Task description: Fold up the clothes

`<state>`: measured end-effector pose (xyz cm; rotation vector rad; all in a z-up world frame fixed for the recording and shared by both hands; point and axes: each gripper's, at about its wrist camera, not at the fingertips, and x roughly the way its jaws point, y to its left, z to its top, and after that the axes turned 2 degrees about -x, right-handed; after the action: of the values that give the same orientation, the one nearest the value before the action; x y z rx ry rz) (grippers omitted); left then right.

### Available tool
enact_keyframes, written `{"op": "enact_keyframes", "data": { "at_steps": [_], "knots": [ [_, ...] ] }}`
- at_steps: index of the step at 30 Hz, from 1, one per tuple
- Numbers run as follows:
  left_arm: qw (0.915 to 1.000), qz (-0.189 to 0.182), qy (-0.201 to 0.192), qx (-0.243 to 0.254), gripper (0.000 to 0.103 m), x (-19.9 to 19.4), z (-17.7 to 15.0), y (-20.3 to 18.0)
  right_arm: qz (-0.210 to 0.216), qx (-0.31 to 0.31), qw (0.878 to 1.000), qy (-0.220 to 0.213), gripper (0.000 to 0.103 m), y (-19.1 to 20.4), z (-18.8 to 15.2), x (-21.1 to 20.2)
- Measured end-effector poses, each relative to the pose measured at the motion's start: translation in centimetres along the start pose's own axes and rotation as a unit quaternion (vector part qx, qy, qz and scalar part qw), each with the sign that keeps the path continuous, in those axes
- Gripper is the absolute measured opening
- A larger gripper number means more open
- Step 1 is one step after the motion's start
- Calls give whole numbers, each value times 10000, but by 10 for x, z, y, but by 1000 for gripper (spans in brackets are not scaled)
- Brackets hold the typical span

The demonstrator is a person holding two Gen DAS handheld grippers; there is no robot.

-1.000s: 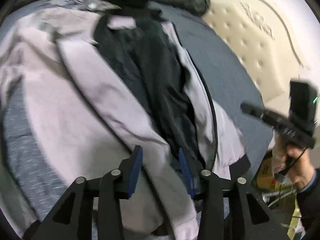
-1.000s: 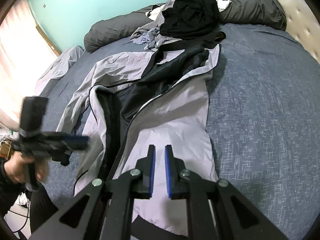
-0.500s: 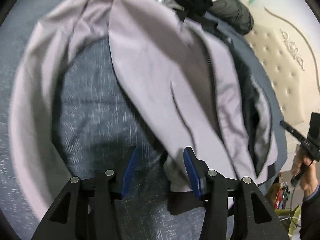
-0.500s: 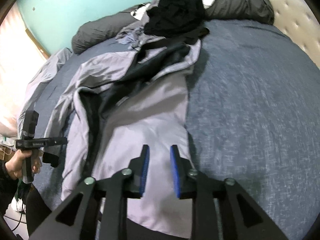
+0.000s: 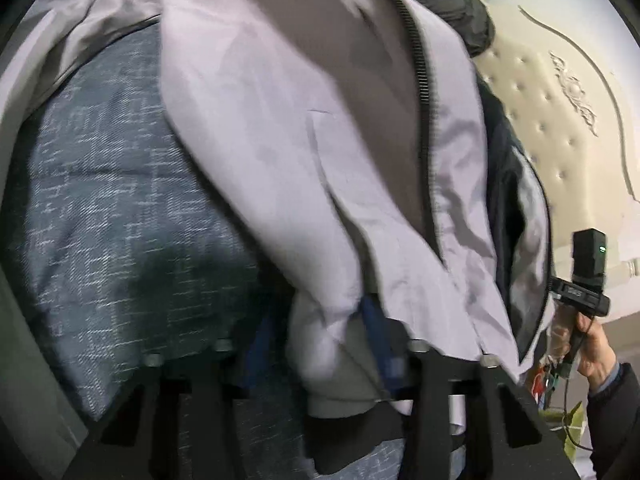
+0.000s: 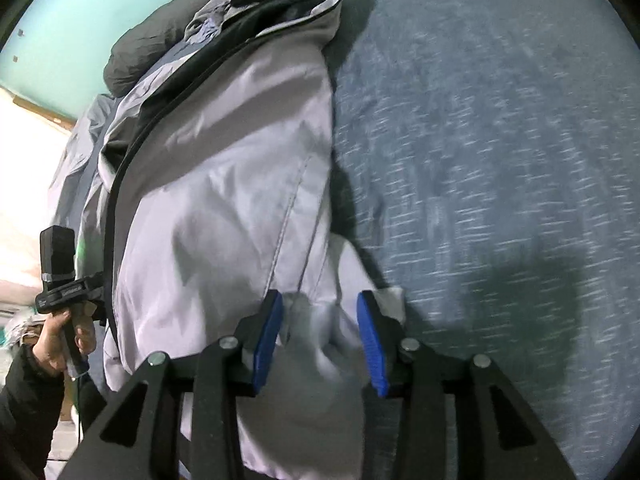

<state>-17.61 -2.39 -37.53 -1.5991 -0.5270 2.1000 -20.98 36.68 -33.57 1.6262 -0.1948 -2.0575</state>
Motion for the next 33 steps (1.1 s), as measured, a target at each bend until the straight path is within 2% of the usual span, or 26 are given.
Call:
{"op": "enact_keyframes", "data": {
  "at_steps": [1,3,5,7,8,16,18,20,25,28,33],
  "knots": [
    [10000,5,-13,47,20,-1,0,-3,76,-7,10000,30,39,2,0,2],
    [9999,11,-37,152,13,-4,0,-11,169,-69,9998,75,39,6,0,3],
    [9996,55,-65,269,7,-9,0,-18,187,-193,9996,102,28,12,0,3],
    [9992,104,-116,378,5,-16,-1,-25,122,-370,9992,16,9,21,-1,-3],
    [9988,149,-145,434,5,-22,-2,-29,77,-433,9990,-51,7,24,-1,-7],
    [9922,601,-298,1055,4,-92,-9,-66,-496,-909,9915,-789,4,52,4,-76],
    [9899,741,-343,1159,4,-111,-14,-88,-667,-1056,9885,-854,4,57,7,-95],
    [9870,881,-371,1289,4,-132,7,-82,-880,-1248,9843,-891,4,67,3,-110],
    [9800,1250,-338,1508,4,-161,-16,-69,-1229,-1442,9781,-863,4,62,-1,-130],
    [9840,1303,-199,1197,4,-148,-26,-48,-1467,-1361,9772,-715,4,46,-4,-131],
    [9883,1380,37,651,6,-126,-42,-13,-1880,-1017,9763,-322,4,13,-15,-100]
  ]
}}
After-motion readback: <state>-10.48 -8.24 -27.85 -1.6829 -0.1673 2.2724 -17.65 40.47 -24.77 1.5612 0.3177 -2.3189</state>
